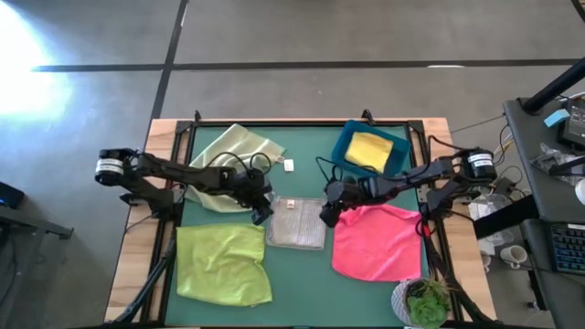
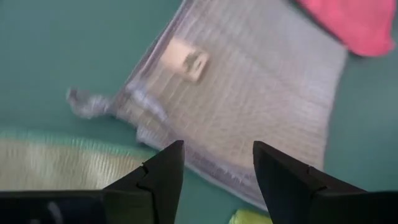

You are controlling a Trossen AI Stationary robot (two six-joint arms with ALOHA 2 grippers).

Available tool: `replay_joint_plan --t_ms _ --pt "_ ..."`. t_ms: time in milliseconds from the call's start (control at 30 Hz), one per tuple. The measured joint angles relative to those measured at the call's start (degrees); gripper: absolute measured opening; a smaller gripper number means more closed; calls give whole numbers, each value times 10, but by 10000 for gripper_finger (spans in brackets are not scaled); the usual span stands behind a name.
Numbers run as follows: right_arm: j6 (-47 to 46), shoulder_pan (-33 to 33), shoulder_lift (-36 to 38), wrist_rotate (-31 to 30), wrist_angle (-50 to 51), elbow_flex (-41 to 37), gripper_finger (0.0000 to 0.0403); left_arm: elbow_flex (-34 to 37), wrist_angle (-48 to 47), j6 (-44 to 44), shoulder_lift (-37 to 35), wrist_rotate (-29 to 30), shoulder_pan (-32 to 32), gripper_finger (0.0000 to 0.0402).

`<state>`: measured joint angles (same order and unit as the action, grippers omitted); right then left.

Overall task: Fold microfiber towels
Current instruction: Put the folded gray microfiber cloth into the blue bin

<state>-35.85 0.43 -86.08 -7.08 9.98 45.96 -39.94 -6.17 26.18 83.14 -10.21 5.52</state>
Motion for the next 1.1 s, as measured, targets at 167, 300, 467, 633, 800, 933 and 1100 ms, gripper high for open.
replay_joint_plan --t_ms 167,300,467,633,800,933,1100 --pt "-64 -13 0 12 3 0 178 0 -3 82 43 0 0 176" --pt "-104 -17 0 15 4 0 178 -2 3 98 68 0 0 176" --pt "-144 -16 -2 15 4 0 178 -2 29 110 79 0 2 176" --pt "-172 -16 -24 13 2 -1 178 -2 57 110 92 0 2 176" --pt "-183 -16 -56 14 -6 10 178 -3 61 111 108 8 1 176" --pt "-176 -15 -76 14 -2 33 178 -4 61 117 117 14 1 176" --pt "-170 -15 -96 16 -5 58 178 -2 62 174 117 19 1 176"
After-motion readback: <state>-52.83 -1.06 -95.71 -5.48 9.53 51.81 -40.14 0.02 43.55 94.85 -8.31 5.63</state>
